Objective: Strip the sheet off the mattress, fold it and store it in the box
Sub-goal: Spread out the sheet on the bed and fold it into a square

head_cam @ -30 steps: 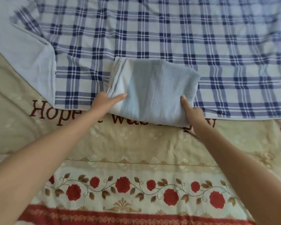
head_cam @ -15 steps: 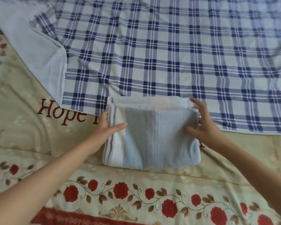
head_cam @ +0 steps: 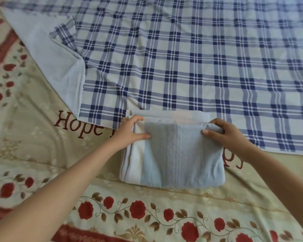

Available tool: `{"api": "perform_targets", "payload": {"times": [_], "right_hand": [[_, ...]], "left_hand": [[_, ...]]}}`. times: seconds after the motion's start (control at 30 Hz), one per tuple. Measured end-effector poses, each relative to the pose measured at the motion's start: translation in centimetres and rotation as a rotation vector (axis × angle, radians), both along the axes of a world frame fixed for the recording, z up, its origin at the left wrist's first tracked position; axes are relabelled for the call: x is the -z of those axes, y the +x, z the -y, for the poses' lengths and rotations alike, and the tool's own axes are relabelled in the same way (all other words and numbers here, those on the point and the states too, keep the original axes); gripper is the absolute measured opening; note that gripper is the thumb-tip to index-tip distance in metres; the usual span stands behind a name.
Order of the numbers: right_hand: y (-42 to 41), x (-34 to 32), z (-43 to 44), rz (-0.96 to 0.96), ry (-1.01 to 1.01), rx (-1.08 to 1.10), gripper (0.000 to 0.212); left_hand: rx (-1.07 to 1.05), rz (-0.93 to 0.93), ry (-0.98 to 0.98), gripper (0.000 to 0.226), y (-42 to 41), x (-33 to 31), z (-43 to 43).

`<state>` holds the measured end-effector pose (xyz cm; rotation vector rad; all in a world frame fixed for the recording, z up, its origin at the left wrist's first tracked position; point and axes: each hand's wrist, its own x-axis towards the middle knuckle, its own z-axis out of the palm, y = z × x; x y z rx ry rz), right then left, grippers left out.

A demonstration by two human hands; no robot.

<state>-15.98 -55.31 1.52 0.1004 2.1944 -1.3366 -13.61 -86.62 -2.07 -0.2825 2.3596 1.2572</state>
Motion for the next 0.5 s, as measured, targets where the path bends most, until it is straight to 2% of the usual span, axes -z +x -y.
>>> {"api": "perform_targets", "payload": {"times": [0.1,0.17,0.23,0.3,0.33,0.37,0.43,0.5], "right_hand": [[-0.4,0.7,-0.1,0.032,0.047,0.022,0.016],[-0.6,0.9,-0.3,0.063,0.027,0.060,0.022],[-0.6,0.9,-0.5,0.151,-0.062,0.099,0.048],[-0.7,1.2,-0.6,0.210,-0.094,0.143,0.072],[-0.8,1.4,-0.4,0.204,-0.074,0.163,0.072],[-0.7,1.7,-0.1,0.171,-0.038,0.175,0.063],[-0.1,1.8,0.9,0.022,0.060,0.235,0.033],[1.1,1.0,1.5,-0.183,0.124,0.306,0.018]], "left_hand": [[0.044,0.080,-0.024,0.038,-1.2,-0.2,0.2],[0.008,0.125,0.021,0.047,-1.5,-0.3,0.6],[-0.078,0.121,0.085,0.062,-1.5,-0.6,0.9],[-0.149,0.052,0.156,0.050,-1.6,-0.6,0.7],[-0.175,0.015,0.184,0.040,-1.6,-0.8,0.4],[-0.199,-0.022,0.198,0.032,-1.5,-1.0,0.1],[-0.253,-0.085,0.211,0.031,-1.1,-1.5,-0.5],[-0.265,-0.159,0.202,0.033,-0.7,-2.1,-0.5]]}}
